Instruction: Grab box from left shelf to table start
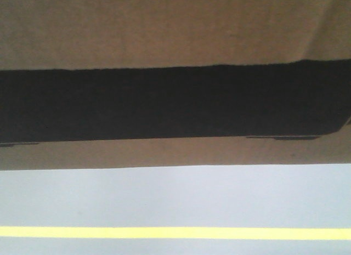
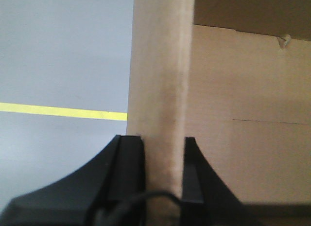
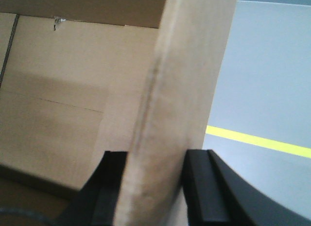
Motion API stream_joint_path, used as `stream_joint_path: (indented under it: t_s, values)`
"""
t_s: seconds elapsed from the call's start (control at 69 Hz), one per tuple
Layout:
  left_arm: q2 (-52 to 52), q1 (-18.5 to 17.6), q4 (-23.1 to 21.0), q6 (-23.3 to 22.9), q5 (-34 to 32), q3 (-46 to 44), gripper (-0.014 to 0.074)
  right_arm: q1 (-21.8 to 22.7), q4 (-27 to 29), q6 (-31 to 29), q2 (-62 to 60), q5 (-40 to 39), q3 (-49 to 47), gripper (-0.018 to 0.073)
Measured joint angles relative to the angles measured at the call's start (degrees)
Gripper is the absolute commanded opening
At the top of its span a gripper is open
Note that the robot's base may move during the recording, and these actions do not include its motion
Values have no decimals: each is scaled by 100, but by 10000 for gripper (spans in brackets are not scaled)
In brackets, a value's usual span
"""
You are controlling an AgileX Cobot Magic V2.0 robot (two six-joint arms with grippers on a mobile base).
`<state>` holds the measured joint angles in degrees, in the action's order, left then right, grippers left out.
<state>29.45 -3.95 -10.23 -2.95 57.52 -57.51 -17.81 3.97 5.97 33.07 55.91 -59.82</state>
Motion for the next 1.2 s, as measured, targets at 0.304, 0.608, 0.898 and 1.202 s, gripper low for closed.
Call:
stream_joint_path:
  t_s: [0.304, 0.608, 0.898, 1.202]
  values:
    - [0, 0, 0, 0, 0, 0, -104, 0, 0, 0, 0, 0, 0, 69]
    - [0, 0, 0, 0, 0, 0, -104, 0, 0, 0, 0, 0, 0, 69]
    - [0, 0, 0, 0, 0, 0, -104, 0, 0, 0, 0, 0, 0, 69]
    - [0, 0, 0, 0, 0, 0, -104, 0, 0, 0, 0, 0, 0, 69]
